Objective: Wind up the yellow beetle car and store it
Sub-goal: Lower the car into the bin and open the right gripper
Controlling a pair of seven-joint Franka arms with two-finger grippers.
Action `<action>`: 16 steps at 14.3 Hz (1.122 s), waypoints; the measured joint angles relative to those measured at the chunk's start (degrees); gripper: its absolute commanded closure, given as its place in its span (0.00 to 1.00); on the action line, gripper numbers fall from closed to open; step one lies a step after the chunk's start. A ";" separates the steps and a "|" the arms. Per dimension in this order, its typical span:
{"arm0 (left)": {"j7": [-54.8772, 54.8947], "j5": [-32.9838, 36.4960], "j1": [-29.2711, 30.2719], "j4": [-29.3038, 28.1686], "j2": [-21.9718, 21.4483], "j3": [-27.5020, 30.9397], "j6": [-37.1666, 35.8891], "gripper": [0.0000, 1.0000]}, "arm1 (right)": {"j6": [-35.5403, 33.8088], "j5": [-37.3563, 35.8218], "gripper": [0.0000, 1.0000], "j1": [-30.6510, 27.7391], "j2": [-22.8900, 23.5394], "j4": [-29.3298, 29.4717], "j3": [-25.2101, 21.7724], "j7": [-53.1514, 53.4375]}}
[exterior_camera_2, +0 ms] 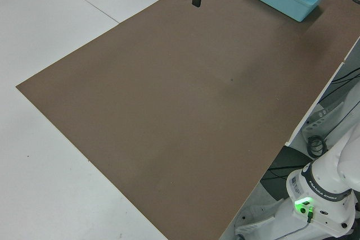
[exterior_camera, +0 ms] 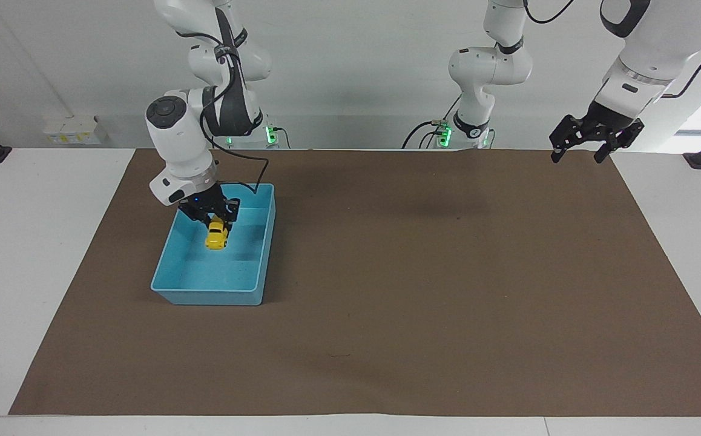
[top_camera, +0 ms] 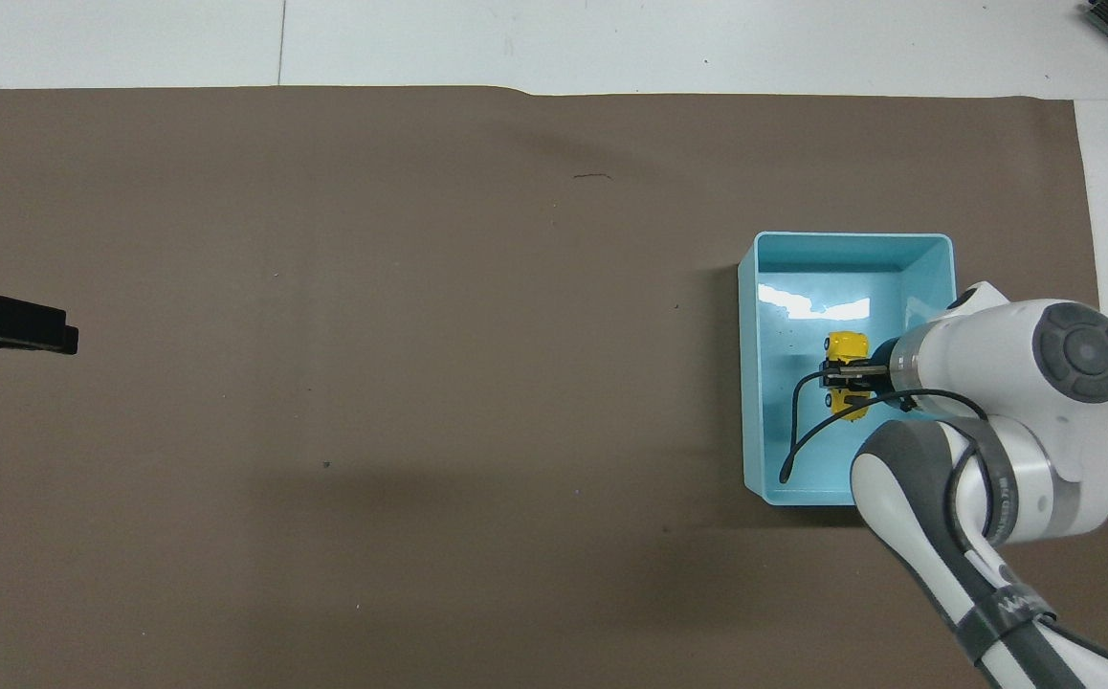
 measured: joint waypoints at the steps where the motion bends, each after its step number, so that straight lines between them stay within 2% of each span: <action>1: 0.00 0.00 0.00 0.00 0.00 0.00 0.00 0.00 | 1.68 0.00 1.00 0.01 0.00 -1.64 0.01 0.00; 4: 0.02 0.00 0.00 0.00 0.00 -0.01 0.00 0.00 | 7.03 0.00 0.96 0.02 0.00 -6.01 0.01 -0.29; 6: 0.02 0.00 0.00 0.00 0.00 -0.01 0.00 0.00 | 8.21 0.00 0.92 -0.06 0.00 -7.31 0.00 -2.55; 9: 0.02 0.00 0.00 0.00 0.00 -0.01 0.00 0.00 | 8.22 0.00 0.72 -0.99 -0.02 -7.68 -0.02 -4.89; 11: 0.03 0.00 0.00 0.00 0.00 -0.01 0.00 0.00 | 8.21 0.01 0.00 -1.42 -0.02 -8.05 -0.03 -5.02; 16: 0.03 0.00 0.00 0.00 0.00 -0.01 0.00 0.00 | 7.82 0.03 0.00 -0.49 -0.37 -7.61 0.04 -5.02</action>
